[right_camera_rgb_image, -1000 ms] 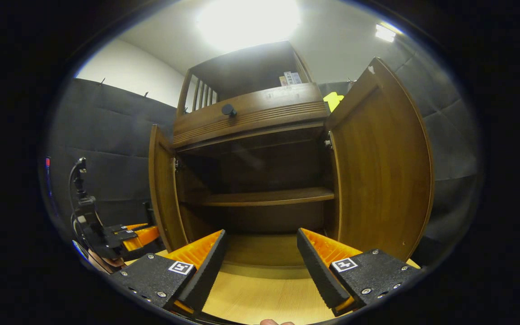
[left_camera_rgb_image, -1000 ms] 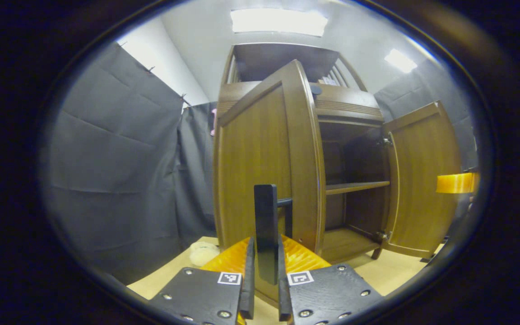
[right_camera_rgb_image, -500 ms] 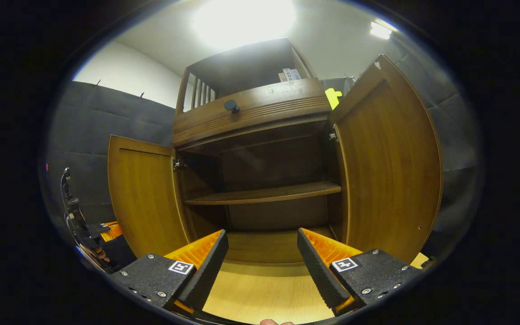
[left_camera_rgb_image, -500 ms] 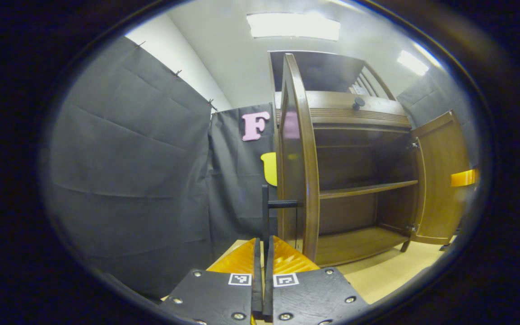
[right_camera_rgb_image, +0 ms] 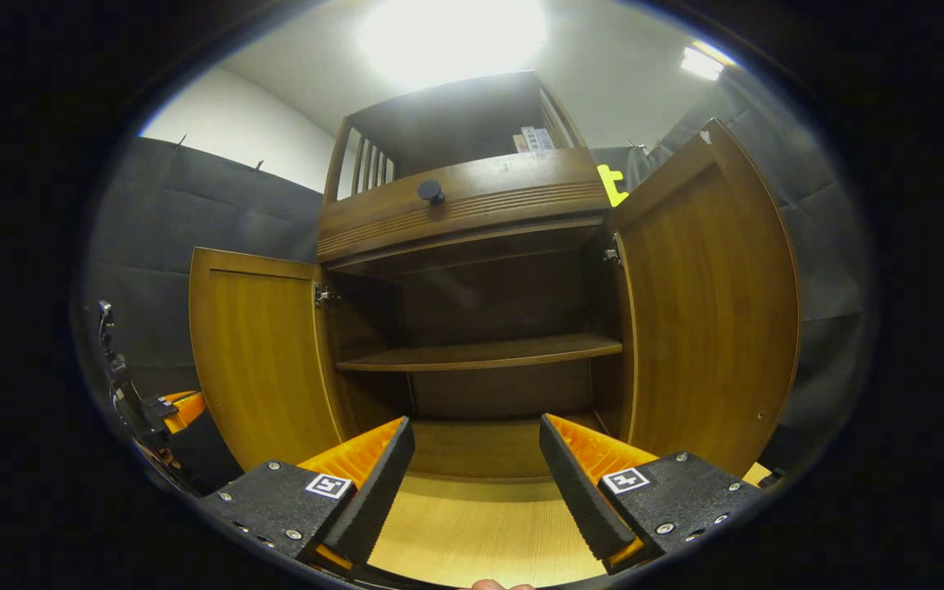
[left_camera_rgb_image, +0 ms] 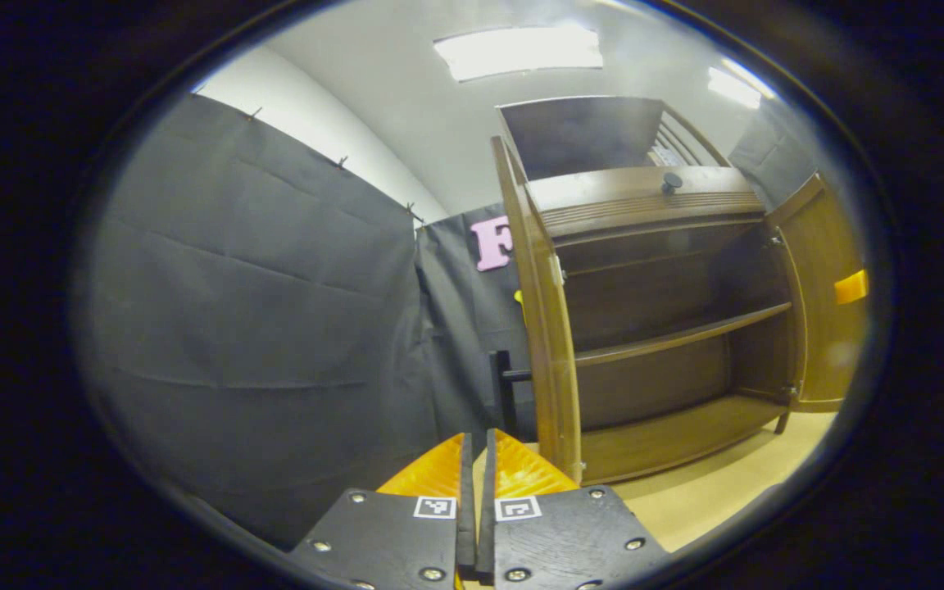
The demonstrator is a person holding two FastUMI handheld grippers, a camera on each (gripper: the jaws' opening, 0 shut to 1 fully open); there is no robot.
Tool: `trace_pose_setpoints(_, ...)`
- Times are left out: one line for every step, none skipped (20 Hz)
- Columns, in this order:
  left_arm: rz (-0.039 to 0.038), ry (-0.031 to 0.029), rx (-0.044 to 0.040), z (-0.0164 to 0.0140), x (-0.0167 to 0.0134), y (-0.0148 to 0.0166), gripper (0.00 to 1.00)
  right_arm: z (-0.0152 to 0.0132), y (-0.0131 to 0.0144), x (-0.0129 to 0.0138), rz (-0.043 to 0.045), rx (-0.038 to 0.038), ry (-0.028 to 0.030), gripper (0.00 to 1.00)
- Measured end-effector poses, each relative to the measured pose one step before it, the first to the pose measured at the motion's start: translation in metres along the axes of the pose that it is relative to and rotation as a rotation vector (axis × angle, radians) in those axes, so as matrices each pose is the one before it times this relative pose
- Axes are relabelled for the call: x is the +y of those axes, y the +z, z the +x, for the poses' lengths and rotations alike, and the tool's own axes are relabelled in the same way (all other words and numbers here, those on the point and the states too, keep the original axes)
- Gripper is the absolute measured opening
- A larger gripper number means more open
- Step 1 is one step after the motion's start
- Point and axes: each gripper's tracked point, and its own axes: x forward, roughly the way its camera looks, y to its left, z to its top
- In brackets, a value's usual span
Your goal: Open the right door of the double-door shoe cabinet with the right hand, and open the left door with the left hand.
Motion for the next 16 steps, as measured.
trace_pose_setpoints(0.02436, 0.03202, -0.01752, -0.00244, 0.00509, 0.00608, 0.02, 0.00014, -0.00031, 0.00034, -0.00059, -0.00096, 0.00443, 0.95)
trace_pose_setpoints(0.01451, 0.01426, -0.0302, -0.00184, -0.00007, 0.00988, 0.1, -0.00023, -0.00032, -0.0003, 0.0001, 0.00018, 0.00366, 0.95)
trace_pose_setpoints(0.01191, 0.01132, -0.03285, -0.00131, 0.00188, 0.01163, 0.17, 0.00005, -0.00032, -0.00037, -0.00193, 0.0012, 0.00073, 0.95)
trace_pose_setpoints(0.01541, -0.00385, -0.02768, -0.00027, -0.00531, 0.00997, 0.25, 0.00038, 0.00022, -0.00059, -0.00265, 0.00143, -0.00453, 0.95)
trace_pose_setpoints(0.0116, -0.02535, -0.03127, -0.00431, -0.00849, 0.01076, 0.33, 0.00019, 0.0007, -0.00062, -0.00165, -0.0006, -0.007, 0.95)
trace_pose_setpoints(0.00431, -0.04767, -0.02617, -0.00039, -0.01291, 0.00955, 0.4, -0.00071, 0.00127, 0.00059, 0.00386, -0.00524, -0.00843, 0.91)
trace_pose_setpoints(0.00144, -0.0562, -0.02255, 0.00149, -0.01592, 0.00563, 0.48, -0.00049, 0.00082, -0.00013, 0.00937, -0.00647, -0.00836, 0.95)
trace_pose_setpoints(0.00056, -0.04915, -0.01283, 0.00251, -0.01677, 0.00409, 0.55, -0.00025, 0.00029, -0.0003, 0.01404, -0.0056, -0.00492, 0.95)
trace_pose_setpoints(0.00063, -0.03899, -0.01439, 0.00344, -0.01497, 0.00375, 0.63, -0.00004, -0.00084, -0.00056, 0.01443, -0.0028, -0.00288, 0.91)
trace_pose_setpoints(-0.00419, -0.03473, -0.01786, 0.00308, -0.01284, 0.00357, 0.65, 0.00012, 0.00059, -0.00139, 0.01427, -0.0034, -0.00614, 0.95)
trace_pose_setpoints(-0.01395, -0.02512, -0.01929, 0.00338, -0.01409, 0.0062, 0.67, 0.00029, 0.00007, -0.0004, 0.00958, -0.00155, -0.00689, 0.95)
trace_pose_setpoints(-0.02046, -0.01492, -0.00671, 0.00631, -0.00836, 0.00232, 0.69, -0.00001, -0.00009, 0.00025, 0.00633, -0.00041, -0.00758, 0.95)
trace_pose_setpoints(-0.02259, -0.01568, -0.00821, 0.00383, -0.00264, 0.00081, 0.71, 0.00003, 0.00009, 0.00004, 0.00298, -0.00155, -0.00783, 0.95)
trace_pose_setpoints(-0.02504, -0.02307, -0.00344, 0.0082, -0.00692, -0.0021, 0.73, 0.00118, 0.00043, -0.00138, 0.00194, -0.00404, -0.00878, 0.95)
trace_pose_setpoints(-0.03129, -0.01924, 0.01213, 0.00848, -0.00732, -0.00452, 0.75, 0.00159, 0.00102, -0.00067, 0.00183, -0.00253, -0.0113, 0.95)
trace_pose_setpoints(-0.04318, -0.00944, 0.01404, 0.00657, 0.00005, -0.00347, 0.77, 0.00054, -0.00062, -0.0009, -0.00124, -0.00028, -0.00872, 0.95)
